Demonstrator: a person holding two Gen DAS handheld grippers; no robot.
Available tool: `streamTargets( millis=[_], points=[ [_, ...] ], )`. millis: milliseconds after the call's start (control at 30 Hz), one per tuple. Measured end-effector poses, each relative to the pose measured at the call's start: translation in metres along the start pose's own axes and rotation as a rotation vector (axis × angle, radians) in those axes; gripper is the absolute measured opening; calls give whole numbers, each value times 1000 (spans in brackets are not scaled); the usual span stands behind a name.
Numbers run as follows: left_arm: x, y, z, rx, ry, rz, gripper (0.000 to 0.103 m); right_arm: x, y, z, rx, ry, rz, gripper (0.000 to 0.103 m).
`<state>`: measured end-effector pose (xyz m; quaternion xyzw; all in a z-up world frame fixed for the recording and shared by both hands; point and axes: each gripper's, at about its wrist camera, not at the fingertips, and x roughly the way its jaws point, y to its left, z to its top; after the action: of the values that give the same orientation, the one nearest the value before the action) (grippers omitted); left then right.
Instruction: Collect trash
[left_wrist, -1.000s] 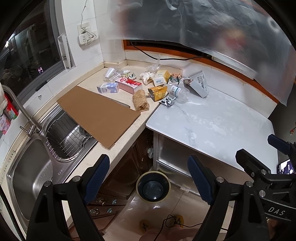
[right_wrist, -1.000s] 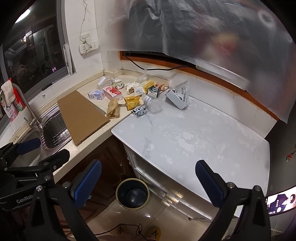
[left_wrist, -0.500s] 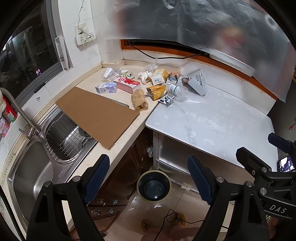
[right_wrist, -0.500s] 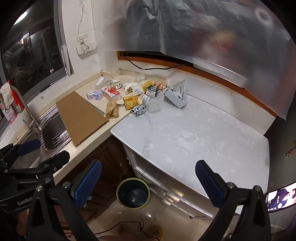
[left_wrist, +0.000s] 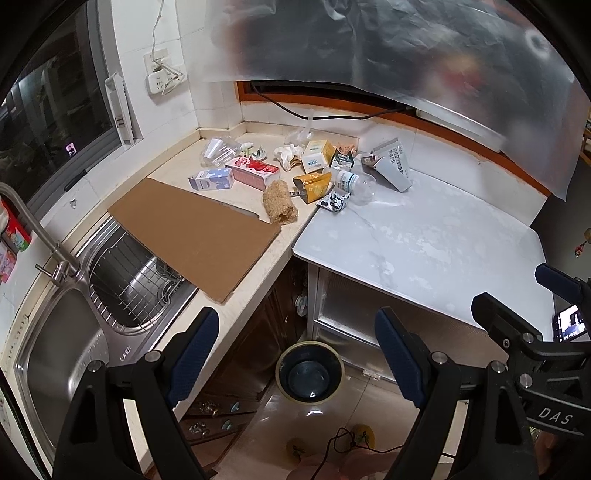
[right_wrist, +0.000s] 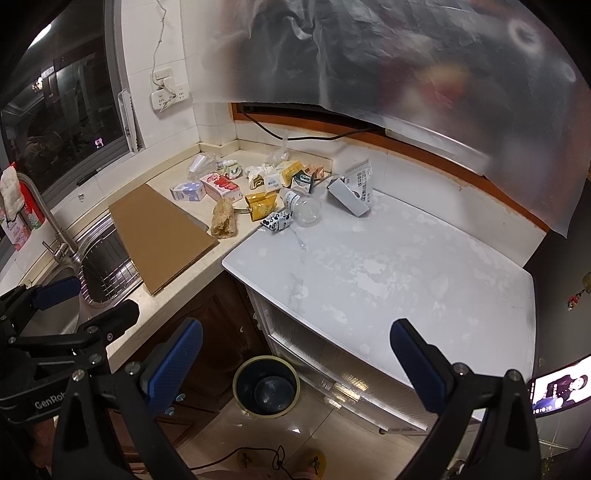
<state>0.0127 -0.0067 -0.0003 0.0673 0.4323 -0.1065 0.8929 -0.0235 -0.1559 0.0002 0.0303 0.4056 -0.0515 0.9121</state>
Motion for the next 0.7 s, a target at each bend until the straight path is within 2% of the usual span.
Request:
streamTargets(
  millis=[333,533,700],
  points=[
    [6,19,10,50,-11,-41,84,4,18,5,34,3,-18,102],
    [15,32,20,85,-12,-125,84,9,23,11,61,7,-18,96],
    [24,40,31,103,-20,-184,84,16,13,14,118,32,-28,95]
  ],
)
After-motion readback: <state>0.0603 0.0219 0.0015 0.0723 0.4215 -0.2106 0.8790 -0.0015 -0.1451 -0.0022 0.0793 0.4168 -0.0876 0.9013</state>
